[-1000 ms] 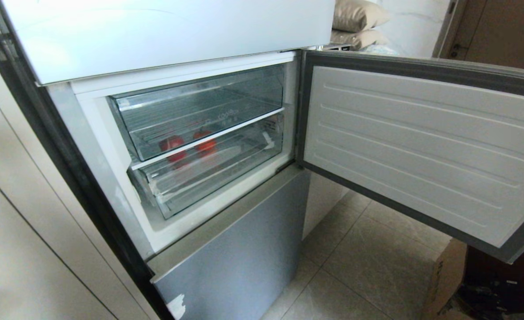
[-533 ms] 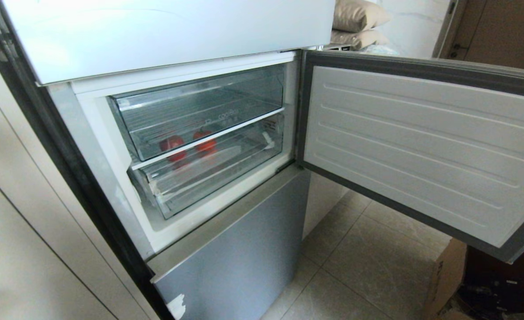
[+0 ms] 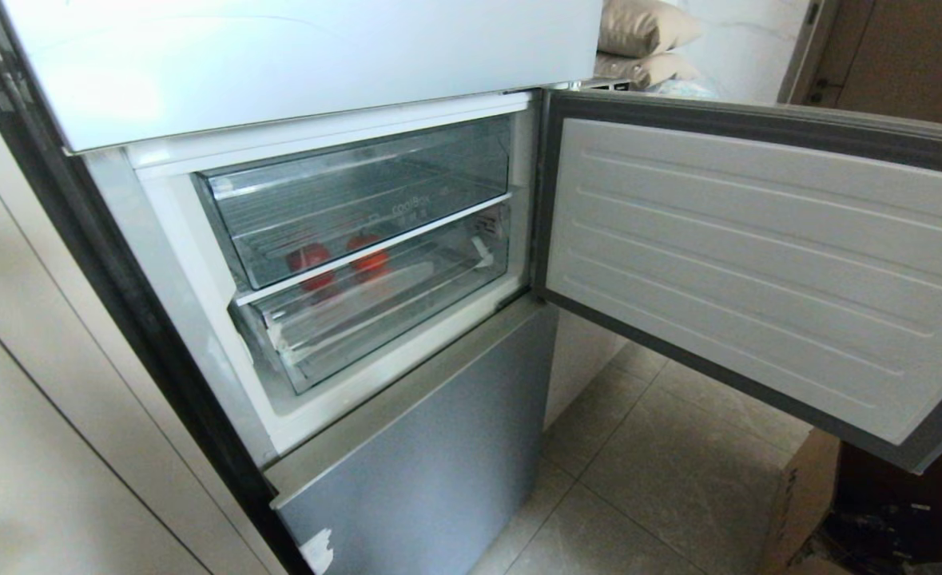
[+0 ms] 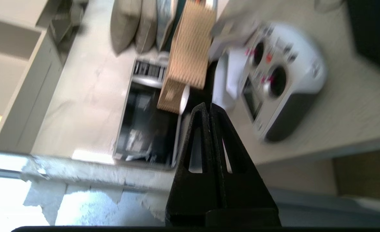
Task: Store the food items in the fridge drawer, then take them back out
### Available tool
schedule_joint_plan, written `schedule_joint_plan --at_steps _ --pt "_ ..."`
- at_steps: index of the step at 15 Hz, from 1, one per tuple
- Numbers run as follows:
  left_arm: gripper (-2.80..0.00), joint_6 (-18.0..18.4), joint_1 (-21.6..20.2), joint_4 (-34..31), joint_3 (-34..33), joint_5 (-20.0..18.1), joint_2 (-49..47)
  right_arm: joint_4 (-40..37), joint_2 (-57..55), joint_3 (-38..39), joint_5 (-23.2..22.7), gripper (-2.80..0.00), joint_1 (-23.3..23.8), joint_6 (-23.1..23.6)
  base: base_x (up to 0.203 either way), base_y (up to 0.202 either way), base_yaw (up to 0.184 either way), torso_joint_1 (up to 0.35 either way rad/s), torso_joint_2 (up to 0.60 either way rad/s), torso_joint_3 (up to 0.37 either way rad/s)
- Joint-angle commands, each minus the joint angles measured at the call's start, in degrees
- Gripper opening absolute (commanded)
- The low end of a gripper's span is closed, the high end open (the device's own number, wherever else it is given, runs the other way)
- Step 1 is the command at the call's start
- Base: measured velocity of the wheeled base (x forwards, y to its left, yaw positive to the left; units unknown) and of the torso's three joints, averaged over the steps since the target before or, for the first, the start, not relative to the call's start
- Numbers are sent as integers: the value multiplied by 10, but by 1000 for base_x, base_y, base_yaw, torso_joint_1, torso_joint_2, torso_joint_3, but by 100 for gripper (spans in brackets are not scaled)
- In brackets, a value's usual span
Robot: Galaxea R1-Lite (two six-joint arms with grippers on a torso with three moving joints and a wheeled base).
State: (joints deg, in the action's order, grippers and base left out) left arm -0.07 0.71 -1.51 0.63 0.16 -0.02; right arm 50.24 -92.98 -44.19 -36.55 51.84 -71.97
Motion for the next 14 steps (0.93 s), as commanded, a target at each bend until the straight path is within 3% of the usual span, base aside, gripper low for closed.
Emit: schedule_joint_plan --at_steps 1,5,10,14 --pt "-280 0 0 0 0 0 0 1 -5 0 -19 -280 -10 -17 0 0 0 0 0 0" --pt "-280 0 0 0 0 0 0 0 24 14 -82 -280 -11 -62 0 0 0 0 0 0" --pt "-280 0 0 0 0 0 0 2 151 112 -143 -280 -11 -64 0 0 0 0 0 0" --pt "-280 0 0 -1 0 0 0 2 284 200 -164 -280 -30 -63 0 0 0 0 0 0"
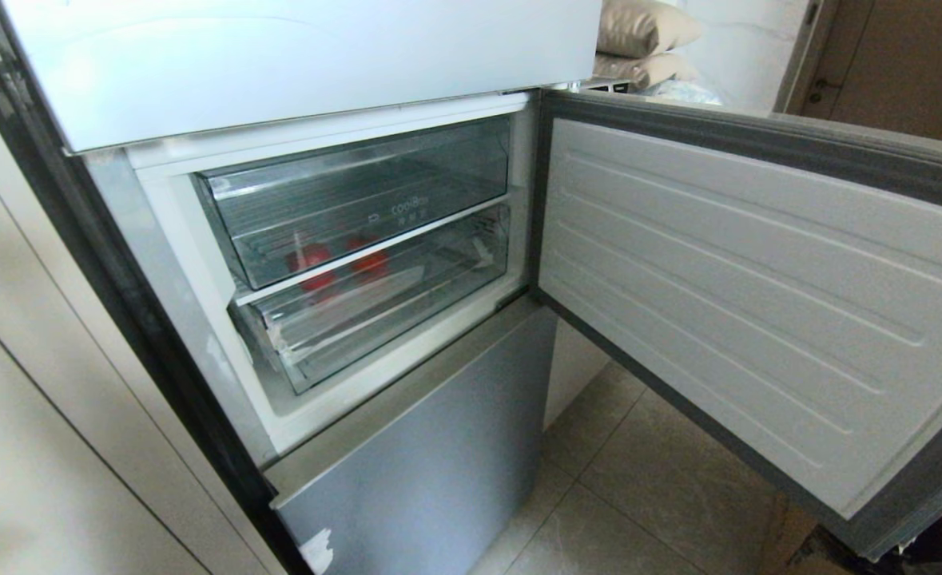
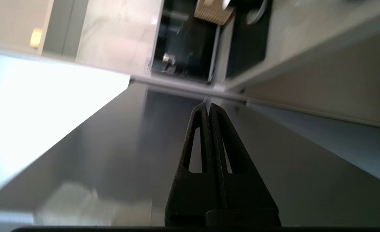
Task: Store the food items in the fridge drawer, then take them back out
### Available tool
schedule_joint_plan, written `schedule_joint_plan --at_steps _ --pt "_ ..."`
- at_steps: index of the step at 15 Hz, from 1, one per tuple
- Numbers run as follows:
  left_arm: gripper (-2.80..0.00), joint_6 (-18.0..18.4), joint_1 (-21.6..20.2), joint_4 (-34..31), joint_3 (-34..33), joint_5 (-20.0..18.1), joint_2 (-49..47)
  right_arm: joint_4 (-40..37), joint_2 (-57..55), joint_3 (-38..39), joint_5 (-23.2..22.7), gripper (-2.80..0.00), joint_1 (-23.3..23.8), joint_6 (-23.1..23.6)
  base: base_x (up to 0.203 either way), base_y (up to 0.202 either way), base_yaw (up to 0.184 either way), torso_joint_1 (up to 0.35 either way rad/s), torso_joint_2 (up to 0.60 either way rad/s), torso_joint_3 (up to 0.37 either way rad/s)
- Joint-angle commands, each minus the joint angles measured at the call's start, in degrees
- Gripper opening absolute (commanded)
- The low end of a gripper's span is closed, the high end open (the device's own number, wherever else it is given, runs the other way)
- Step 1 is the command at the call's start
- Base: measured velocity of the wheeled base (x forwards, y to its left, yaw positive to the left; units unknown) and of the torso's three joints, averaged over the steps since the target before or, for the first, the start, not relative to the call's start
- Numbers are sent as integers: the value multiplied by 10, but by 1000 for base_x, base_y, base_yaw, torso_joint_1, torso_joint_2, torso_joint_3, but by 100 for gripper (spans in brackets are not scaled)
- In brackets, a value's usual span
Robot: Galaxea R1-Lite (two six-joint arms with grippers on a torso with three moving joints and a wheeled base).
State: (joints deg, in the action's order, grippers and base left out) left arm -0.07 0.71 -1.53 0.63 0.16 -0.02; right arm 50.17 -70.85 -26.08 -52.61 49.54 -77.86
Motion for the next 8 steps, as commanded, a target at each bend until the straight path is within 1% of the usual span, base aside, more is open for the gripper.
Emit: schedule_joint_plan --at_steps 1,3,4,5,6,7,8 --pt "-280 0 0 0 0 0 0 3 106 41 -3 -280 -26 -3 0 0 0 0 0 0" --pt "-280 0 0 0 0 1 0 4 213 78 -2 -280 -93 -4 0 0 0 0 0 0" --pt "-280 0 0 0 0 0 0 3 265 92 5 -280 -144 -4 0 0 0 0 0 0" --pt "-280 0 0 0 0 0 0 -3 309 101 24 -280 -209 -4 0 0 0 0 0 0" --pt "-280 0 0 0 0 0 0 -26 342 103 54 -280 -273 2 0 0 0 0 0 0" --pt "-280 0 0 0 0 0 0 -72 361 96 89 -280 -326 23 0 0 0 0 0 0" --pt "-280 0 0 0 1 0 0 -145 372 88 141 -280 -384 77 0 0 0 0 0 0"
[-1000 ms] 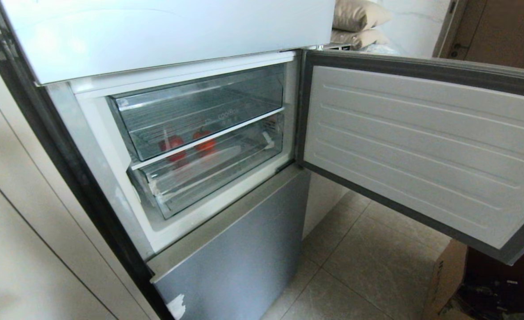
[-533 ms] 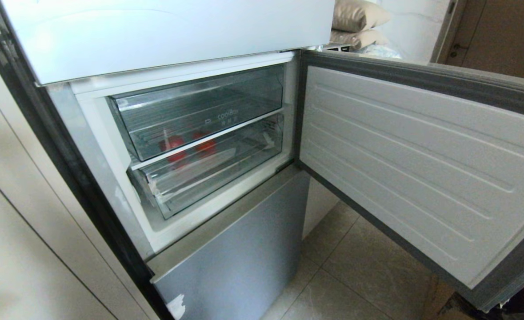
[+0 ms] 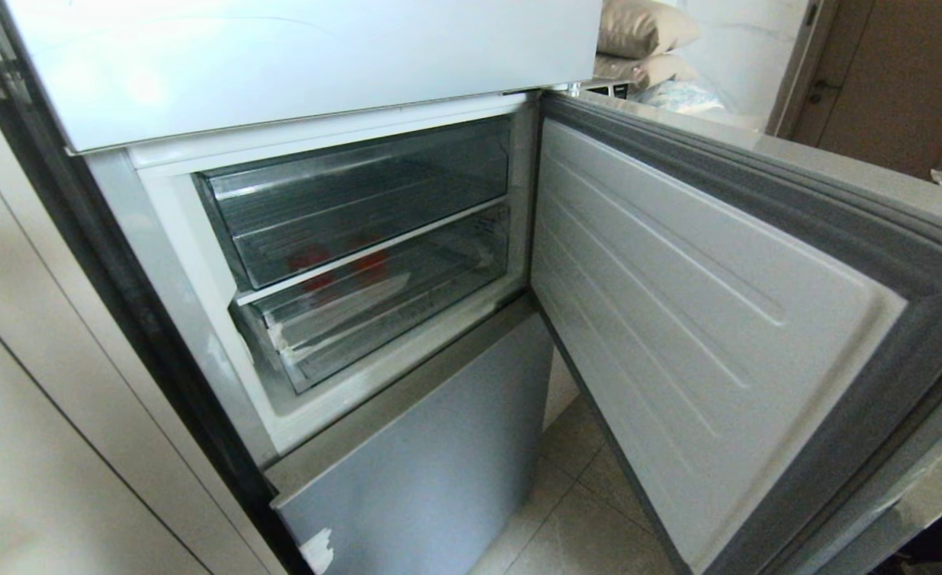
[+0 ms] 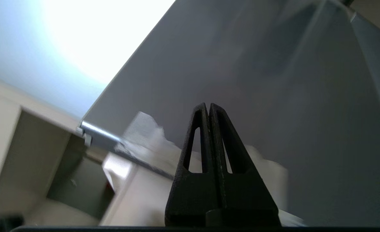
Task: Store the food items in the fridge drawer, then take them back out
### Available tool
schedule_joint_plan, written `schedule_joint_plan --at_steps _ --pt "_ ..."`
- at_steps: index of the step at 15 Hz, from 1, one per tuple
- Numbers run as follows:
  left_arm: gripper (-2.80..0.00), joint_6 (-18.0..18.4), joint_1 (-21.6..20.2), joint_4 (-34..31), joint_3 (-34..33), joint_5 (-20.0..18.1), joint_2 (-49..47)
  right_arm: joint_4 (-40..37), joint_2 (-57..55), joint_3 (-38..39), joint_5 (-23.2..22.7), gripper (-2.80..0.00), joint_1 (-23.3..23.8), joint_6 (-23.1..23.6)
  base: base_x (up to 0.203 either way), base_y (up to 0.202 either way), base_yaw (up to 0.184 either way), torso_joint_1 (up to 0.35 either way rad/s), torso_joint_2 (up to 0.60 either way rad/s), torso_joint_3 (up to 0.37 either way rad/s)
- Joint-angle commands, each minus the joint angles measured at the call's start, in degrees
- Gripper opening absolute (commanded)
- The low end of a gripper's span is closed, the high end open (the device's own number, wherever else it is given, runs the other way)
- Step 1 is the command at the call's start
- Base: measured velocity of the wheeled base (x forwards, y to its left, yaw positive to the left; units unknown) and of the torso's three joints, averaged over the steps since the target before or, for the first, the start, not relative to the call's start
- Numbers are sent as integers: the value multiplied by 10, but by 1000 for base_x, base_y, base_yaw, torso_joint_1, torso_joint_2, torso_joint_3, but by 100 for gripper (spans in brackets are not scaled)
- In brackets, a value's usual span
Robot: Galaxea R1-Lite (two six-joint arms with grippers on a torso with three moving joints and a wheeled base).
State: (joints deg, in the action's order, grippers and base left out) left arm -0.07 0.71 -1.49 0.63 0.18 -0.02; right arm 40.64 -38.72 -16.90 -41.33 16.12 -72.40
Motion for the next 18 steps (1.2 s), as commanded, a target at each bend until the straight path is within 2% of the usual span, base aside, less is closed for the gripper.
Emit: schedule_joint_plan --at_steps 1,2,4,6,7,8,10,15,16,18 --pt "-280 0 0 -1 1 0 0 -104 56 -8 81 -280 -113 91 0 0 0 0 0 0" --pt "-280 0 0 0 0 0 0 -135 58 -7 136 -280 -183 151 0 0 0 0 0 0" --pt "-280 0 0 0 1 0 0 -172 55 -5 232 -280 -334 240 0 0 0 0 0 0" --pt "-280 0 0 0 1 0 0 -203 32 2 294 -280 -473 337 0 0 0 0 0 0" --pt "-280 0 0 0 0 0 0 -207 6 7 324 -280 -530 388 0 0 0 0 0 0" --pt "-280 0 0 0 0 0 0 -199 -32 11 348 -280 -565 431 0 0 0 0 0 0" --pt "-280 0 0 0 0 0 0 -125 -149 12 374 -280 -586 501 0 0 0 0 0 0" --pt "-280 0 0 -1 1 1 0 181 -442 -10 393 -280 -603 615 0 0 0 0 0 0" --pt "-280 0 0 0 0 0 0 223 -482 -25 381 -280 -611 637 0 0 0 0 0 0" --pt "-280 0 0 0 0 0 0 291 -517 -48 306 -280 -629 667 0 0 0 0 0 0"
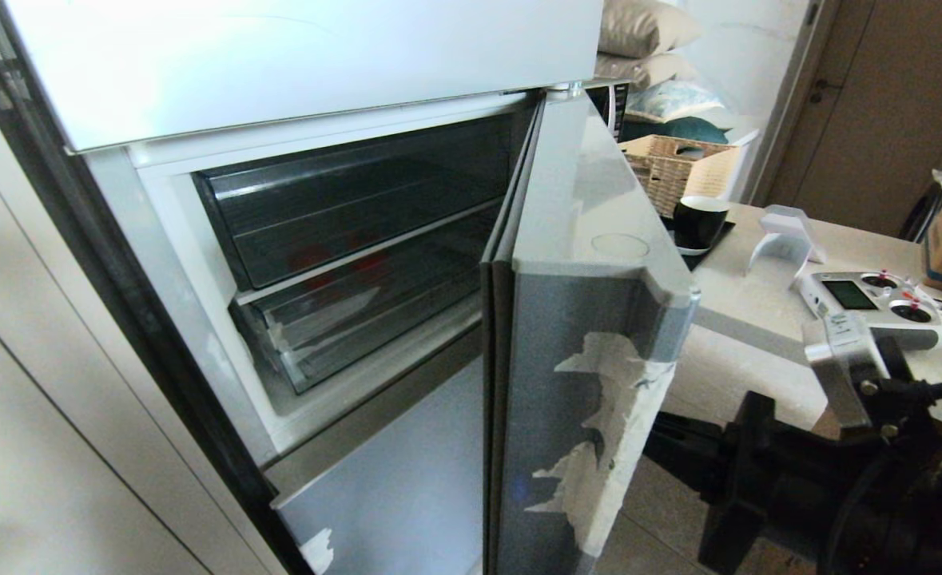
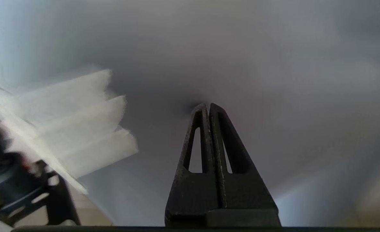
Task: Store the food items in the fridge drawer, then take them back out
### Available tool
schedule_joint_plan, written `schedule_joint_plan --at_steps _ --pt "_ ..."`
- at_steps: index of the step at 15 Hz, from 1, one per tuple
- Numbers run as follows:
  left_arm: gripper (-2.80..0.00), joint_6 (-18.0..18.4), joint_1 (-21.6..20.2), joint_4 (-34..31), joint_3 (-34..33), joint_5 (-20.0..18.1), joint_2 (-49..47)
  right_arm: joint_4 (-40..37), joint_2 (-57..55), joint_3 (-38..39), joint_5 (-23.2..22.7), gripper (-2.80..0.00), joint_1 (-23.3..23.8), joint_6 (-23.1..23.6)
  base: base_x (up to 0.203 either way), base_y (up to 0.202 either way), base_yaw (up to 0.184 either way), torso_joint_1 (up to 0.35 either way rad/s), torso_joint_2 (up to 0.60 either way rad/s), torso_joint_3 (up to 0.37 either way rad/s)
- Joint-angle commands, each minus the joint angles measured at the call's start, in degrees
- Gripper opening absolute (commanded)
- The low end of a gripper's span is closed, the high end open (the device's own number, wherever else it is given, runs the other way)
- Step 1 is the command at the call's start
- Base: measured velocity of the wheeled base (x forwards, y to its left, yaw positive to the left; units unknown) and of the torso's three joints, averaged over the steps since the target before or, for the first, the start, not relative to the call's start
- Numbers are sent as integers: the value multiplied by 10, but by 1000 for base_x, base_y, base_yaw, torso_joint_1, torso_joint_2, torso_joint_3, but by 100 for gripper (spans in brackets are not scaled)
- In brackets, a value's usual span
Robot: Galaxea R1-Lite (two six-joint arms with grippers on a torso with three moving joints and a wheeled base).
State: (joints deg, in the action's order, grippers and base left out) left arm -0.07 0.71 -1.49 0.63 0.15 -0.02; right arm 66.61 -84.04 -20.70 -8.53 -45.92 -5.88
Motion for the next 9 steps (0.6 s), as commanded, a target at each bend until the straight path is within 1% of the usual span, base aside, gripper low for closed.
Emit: schedule_joint_plan --at_steps 1,2,3,5,7,9 --pt "-280 0 0 -1 0 0 0 37 -66 -12 -27 -280 -10 5 0 0 0 0 0 0" --pt "-280 0 0 -1 0 0 0 73 -77 -12 -38 -280 -12 6 0 0 0 0 0 0" --pt "-280 0 0 0 0 0 0 94 -93 -14 -42 -280 -12 8 0 0 0 0 0 0" --pt "-280 0 0 0 0 0 0 105 -139 -41 -44 -280 -13 8 0 0 0 0 0 0" --pt "-280 0 0 0 1 0 0 110 -189 -99 -41 -280 -13 13 0 0 0 0 0 0" --pt "-280 0 0 0 0 0 0 116 -251 -182 -28 -280 -13 18 0 0 0 0 0 0"
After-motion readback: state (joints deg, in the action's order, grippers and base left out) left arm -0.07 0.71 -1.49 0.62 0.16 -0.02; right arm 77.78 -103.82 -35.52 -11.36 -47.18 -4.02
